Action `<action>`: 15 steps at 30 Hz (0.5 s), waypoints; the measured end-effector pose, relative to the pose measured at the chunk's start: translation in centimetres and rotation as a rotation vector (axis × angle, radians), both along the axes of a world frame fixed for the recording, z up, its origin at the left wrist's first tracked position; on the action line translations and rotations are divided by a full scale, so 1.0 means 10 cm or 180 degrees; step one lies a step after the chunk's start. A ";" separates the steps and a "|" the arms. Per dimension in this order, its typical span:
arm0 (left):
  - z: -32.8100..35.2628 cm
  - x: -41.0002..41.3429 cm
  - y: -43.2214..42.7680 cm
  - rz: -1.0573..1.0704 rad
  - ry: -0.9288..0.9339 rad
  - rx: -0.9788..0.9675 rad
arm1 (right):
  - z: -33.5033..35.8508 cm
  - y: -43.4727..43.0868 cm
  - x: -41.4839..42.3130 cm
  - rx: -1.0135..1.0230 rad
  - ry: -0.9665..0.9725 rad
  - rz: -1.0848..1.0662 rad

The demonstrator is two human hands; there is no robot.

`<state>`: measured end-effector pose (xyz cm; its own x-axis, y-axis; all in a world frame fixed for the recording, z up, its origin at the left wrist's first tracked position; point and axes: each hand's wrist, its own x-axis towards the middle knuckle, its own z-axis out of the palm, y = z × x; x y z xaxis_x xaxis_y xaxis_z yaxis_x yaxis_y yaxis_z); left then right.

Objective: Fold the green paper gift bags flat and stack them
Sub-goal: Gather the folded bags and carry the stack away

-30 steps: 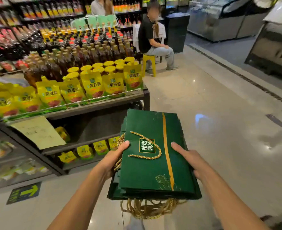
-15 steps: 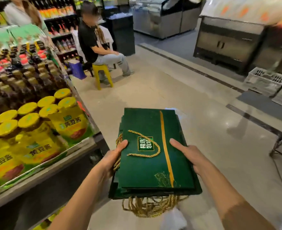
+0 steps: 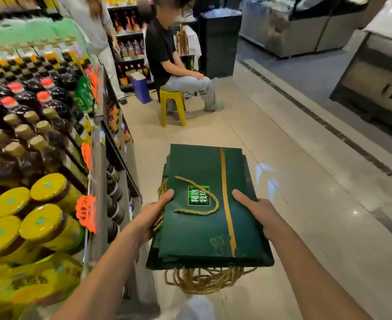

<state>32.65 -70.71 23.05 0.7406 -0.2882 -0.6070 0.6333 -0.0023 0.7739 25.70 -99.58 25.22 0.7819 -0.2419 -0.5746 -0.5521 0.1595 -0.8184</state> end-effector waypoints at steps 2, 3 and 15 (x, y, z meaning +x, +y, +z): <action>-0.01 0.57 -0.05 0.0134 0.0029 -0.0070 | 0.04 -0.06 0.62 -0.0007 -0.0054 0.0067; -0.01 0.84 -0.07 0.0193 0.0035 -0.0084 | 0.06 -0.08 0.93 -0.0020 -0.0063 0.0100; -0.04 4.13 -0.40 0.0885 -0.0040 -0.0162 | 0.06 -0.49 4.74 0.0016 -0.0148 0.0716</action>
<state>73.92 -74.69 22.64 0.8029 -0.1028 -0.5872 0.5946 0.2093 0.7763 73.05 -104.46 25.86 0.8415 -0.0557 -0.5374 -0.5359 0.0409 -0.8433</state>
